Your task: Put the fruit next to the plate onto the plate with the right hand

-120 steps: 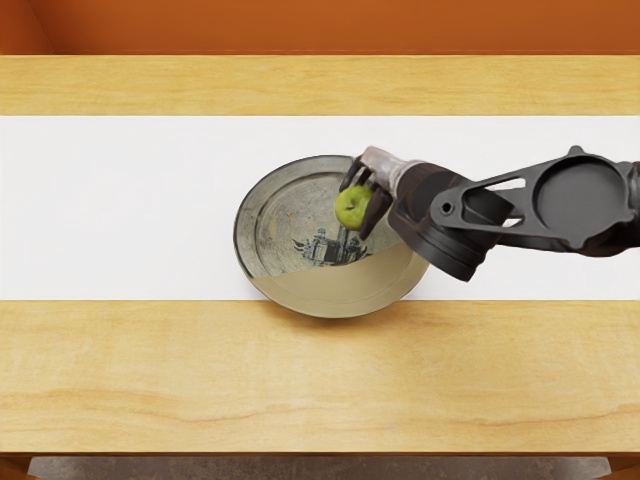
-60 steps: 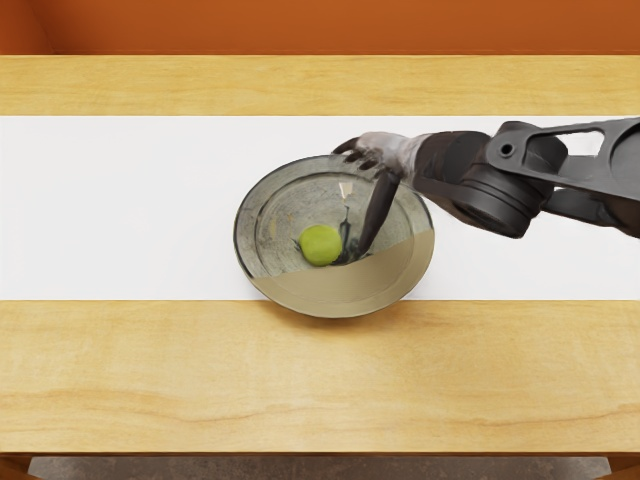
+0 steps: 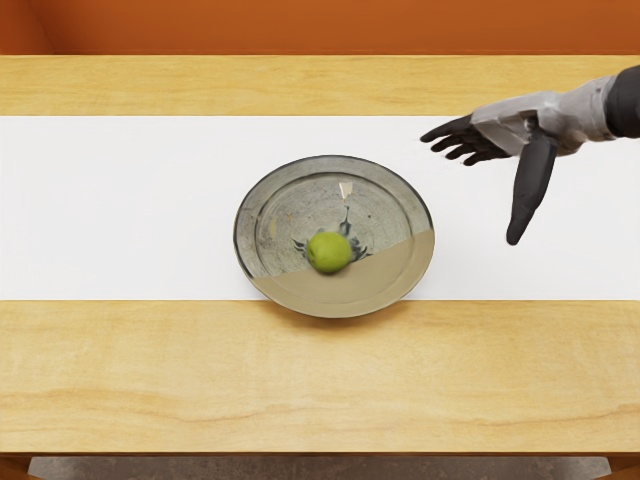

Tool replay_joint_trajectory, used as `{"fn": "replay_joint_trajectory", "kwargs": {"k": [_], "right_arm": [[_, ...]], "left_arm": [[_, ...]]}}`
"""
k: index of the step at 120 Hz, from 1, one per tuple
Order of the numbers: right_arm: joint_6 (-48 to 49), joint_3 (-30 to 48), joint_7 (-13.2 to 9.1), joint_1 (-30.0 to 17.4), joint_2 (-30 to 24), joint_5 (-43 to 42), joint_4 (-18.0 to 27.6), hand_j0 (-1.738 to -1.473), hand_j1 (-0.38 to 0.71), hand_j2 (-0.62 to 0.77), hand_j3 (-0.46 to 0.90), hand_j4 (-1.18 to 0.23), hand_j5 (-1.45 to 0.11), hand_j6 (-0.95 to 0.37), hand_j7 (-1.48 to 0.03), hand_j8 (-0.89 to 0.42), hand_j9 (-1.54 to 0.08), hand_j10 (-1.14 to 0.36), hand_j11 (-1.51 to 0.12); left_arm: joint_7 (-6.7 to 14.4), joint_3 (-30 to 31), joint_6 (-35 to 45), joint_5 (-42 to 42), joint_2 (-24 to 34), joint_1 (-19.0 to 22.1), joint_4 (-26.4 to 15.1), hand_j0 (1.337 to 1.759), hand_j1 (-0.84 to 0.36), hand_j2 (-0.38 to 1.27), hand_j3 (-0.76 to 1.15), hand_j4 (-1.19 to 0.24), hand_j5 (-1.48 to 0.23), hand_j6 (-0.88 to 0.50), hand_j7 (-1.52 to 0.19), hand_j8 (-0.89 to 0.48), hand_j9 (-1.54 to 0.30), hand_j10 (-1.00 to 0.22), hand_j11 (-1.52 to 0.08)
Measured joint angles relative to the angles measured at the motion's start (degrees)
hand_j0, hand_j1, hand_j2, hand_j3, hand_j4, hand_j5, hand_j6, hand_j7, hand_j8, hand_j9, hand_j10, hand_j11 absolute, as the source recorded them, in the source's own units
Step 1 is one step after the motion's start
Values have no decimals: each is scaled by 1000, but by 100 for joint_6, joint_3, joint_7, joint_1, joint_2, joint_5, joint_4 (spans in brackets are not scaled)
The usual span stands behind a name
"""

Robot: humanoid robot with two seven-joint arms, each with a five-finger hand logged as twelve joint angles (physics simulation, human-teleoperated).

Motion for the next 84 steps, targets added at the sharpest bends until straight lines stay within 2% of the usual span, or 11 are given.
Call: {"fn": "replay_joint_trajectory", "kwargs": {"k": [84], "right_arm": [[168,68,21,-65,-73,5,-61,-1658,-317,-5,0,-31,-37,-33,-36,-32,-36,-31,-36]], "left_arm": [[0,0,0,0,0,-20,0,1658,349,0,0,0,0,0,0,0,0,0,0]]}}
